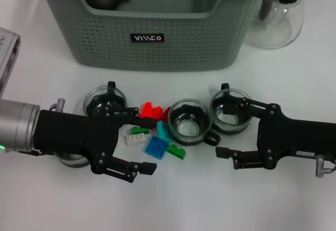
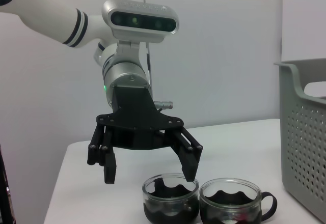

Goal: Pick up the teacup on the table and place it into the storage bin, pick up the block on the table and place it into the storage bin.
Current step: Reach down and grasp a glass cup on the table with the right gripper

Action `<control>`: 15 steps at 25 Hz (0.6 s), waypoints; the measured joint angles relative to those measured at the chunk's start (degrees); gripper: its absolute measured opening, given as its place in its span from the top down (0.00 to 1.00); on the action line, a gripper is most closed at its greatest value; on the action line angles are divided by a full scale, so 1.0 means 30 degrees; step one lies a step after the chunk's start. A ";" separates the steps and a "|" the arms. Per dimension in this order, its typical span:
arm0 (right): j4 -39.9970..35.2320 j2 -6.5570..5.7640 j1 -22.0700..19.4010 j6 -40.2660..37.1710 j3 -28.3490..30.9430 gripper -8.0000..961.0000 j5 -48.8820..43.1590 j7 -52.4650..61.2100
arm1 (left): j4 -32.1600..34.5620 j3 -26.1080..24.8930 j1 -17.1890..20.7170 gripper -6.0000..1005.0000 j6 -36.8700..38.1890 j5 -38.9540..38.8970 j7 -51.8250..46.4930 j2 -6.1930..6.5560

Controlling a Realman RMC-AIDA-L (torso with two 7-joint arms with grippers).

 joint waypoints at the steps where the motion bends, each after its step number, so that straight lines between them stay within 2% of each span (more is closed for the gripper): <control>1: 0.0000 -0.0002 -0.0015 -0.0001 0.0013 0.02 0.0001 -0.0001 | -0.0001 0.0001 -0.0008 0.10 0.0003 0.0000 0.0001 0.0000; 12: 0.0000 0.0008 0.0011 0.0008 0.0257 0.02 0.0056 0.0097 | 0.0001 -0.0033 0.0007 0.10 0.0124 0.0000 0.0005 0.0003; 15: -0.0101 -0.0022 0.0081 -0.0104 0.0211 0.02 0.0047 0.0575 | 0.0153 -0.0188 0.0166 0.10 0.0538 -0.0011 -0.0542 0.0238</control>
